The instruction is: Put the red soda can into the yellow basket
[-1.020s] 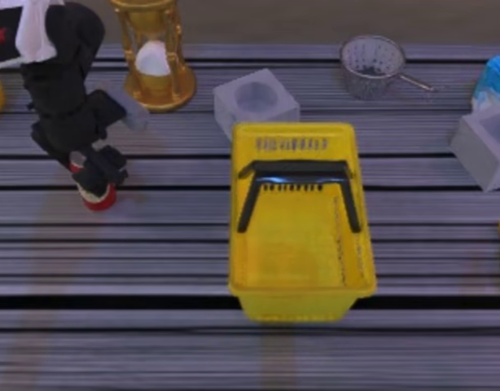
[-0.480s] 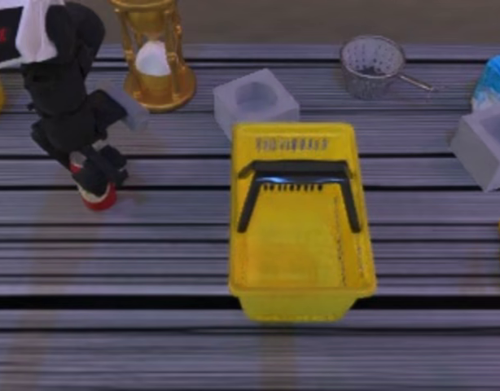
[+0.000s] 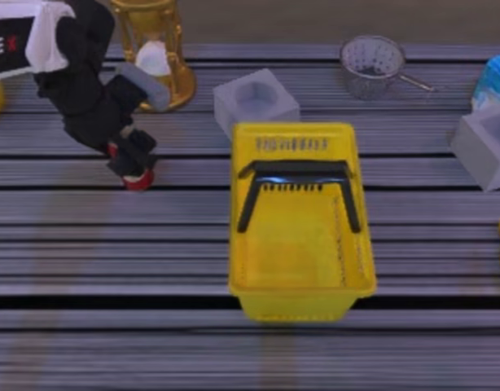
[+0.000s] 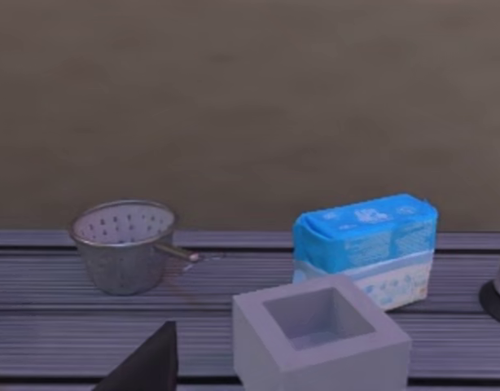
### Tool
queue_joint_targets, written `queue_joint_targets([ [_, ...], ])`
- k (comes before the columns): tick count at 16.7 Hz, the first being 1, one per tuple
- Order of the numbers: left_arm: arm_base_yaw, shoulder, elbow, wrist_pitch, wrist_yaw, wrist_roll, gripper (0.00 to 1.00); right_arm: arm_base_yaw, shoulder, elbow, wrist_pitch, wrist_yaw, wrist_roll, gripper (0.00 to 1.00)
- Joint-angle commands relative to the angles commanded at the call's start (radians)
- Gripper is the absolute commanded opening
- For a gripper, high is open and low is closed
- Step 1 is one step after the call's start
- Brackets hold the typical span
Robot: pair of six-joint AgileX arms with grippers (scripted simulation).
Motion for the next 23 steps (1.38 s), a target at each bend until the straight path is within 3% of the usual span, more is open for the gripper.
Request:
queue_joint_targets([
  [4,-0.029,-0.008,-0.069,0.349,0.238,-0.114,0.0,0.0,0.0,0.0,0.0,0.0,0.0,1.0],
  [12,-0.094,-0.079,-0.279,1.187,0.786,-0.392,0.0,0.0,0.0,0.0,0.0,0.0,0.0,1.0],
  [15,-0.113,-0.122,-0.348,1.411,0.951,-0.475,0.0,0.0,0.0,0.0,0.0,0.0,0.0,1.0],
  [19,-0.128,-0.163,-0.397,1.565,1.08,-0.534,0.0,0.0,0.0,0.0,0.0,0.0,0.0,1.0],
  [23,-0.129,-0.167,-0.401,1.579,1.092,-0.539,0.0,0.0,0.0,0.0,0.0,0.0,0.0,1.0],
])
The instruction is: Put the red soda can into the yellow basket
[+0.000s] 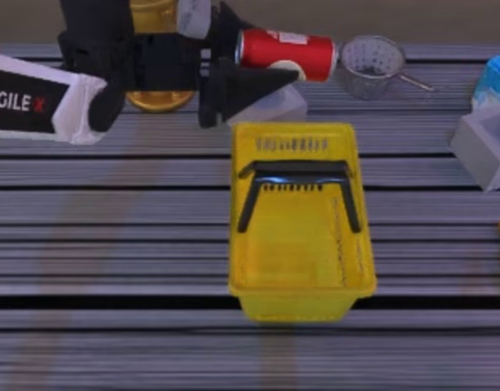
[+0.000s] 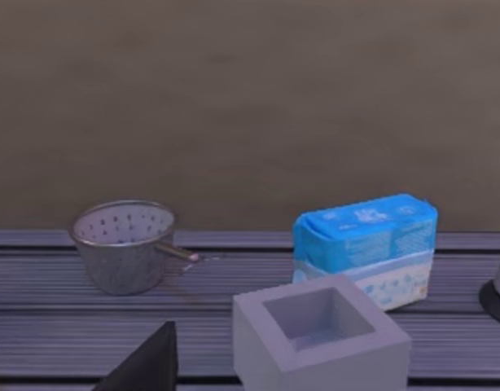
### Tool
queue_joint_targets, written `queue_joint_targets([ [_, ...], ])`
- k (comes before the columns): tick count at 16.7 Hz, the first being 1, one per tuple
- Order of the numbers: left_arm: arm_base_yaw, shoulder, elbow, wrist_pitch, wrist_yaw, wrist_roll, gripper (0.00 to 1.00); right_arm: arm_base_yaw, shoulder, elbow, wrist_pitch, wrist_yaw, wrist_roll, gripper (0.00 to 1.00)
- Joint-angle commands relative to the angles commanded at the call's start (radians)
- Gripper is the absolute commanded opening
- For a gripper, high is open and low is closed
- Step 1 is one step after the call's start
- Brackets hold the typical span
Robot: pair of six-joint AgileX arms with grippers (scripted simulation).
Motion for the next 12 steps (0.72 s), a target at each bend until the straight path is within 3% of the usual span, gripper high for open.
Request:
queue_joint_targets([
  [5,0.008,0.043,-0.002,0.039,0.001,0.001,0.0,0.0,0.0,0.0,0.0,0.0,0.0,1.0],
  [12,0.024,0.25,-0.047,0.305,0.002,-0.005,0.0,0.0,0.0,0.0,0.0,0.0,0.0,1.0],
])
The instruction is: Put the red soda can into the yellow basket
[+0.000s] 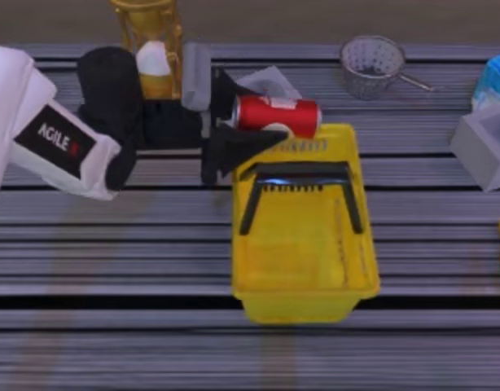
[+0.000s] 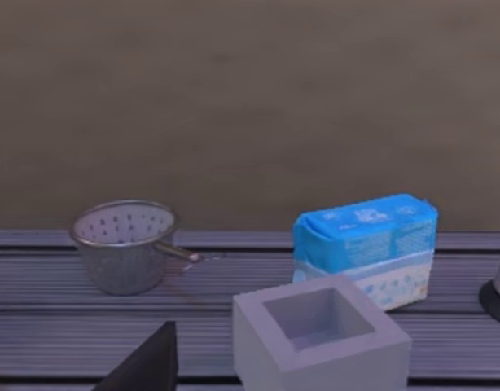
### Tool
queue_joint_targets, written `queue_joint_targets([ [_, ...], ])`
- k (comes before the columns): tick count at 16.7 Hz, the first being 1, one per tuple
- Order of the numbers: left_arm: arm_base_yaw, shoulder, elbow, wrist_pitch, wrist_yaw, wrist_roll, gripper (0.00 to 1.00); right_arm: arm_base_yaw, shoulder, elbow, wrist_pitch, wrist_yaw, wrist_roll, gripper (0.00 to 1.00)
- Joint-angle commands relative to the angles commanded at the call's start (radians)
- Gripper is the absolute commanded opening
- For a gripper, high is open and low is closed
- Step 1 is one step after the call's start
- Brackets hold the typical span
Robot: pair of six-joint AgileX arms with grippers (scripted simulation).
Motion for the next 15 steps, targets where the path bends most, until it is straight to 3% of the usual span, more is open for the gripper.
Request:
queue_joint_targets([
  [5,0.001,0.012,-0.004,0.013,-0.001,0.0,0.0,0.0,0.0,0.0,0.0,0.0,0.0,1.0],
  [15,0.001,0.012,-0.004,0.013,-0.001,0.0,0.75,0.0,0.0,0.0,0.0,0.0,0.0,1.0],
])
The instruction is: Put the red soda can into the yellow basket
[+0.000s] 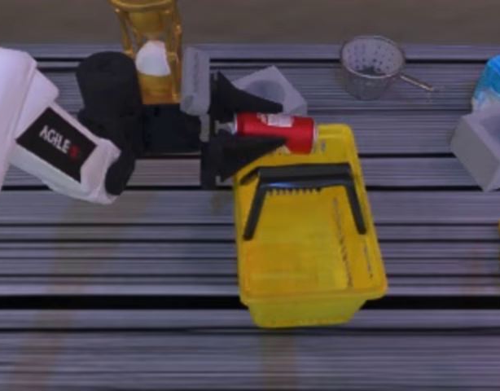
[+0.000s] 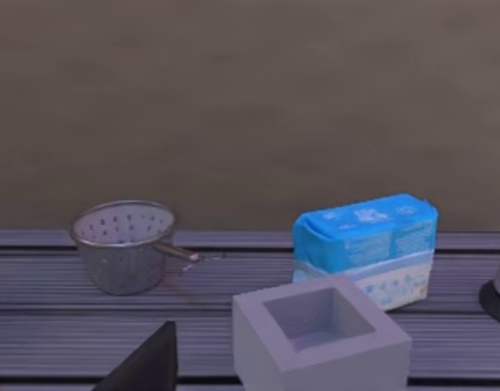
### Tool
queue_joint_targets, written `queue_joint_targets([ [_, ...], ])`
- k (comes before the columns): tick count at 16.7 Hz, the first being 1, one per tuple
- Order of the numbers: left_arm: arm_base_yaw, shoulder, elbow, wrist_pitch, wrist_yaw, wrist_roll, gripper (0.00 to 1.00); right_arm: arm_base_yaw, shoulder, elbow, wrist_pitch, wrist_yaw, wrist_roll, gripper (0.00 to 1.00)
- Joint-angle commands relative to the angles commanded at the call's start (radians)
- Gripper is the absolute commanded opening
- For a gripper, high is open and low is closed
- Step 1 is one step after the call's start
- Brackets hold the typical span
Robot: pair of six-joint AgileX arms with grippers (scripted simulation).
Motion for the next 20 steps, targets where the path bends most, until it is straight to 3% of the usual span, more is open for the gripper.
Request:
queue_joint_targets([
  [3,0.0,0.0,0.0,0.0,0.0,0.0,0.98,0.0,0.0,0.0,0.0,0.0,0.0,1.0],
  [4,0.0,0.0,0.0,0.0,0.0,0.0,1.0,0.0,0.0,0.0,0.0,0.0,0.0,1.0],
  [14,-0.002,-0.014,-0.004,-0.007,-0.008,-0.001,1.0,0.005,0.009,0.009,-0.007,-0.001,-0.006,1.0],
  [17,0.011,-0.102,-0.047,-0.054,-0.063,-0.017,1.0,0.042,0.097,0.093,-0.077,-0.005,-0.057,1.0],
  [20,0.039,-0.273,-0.127,-0.138,-0.163,-0.041,1.0,0.104,0.269,0.257,-0.201,-0.008,-0.149,1.0],
])
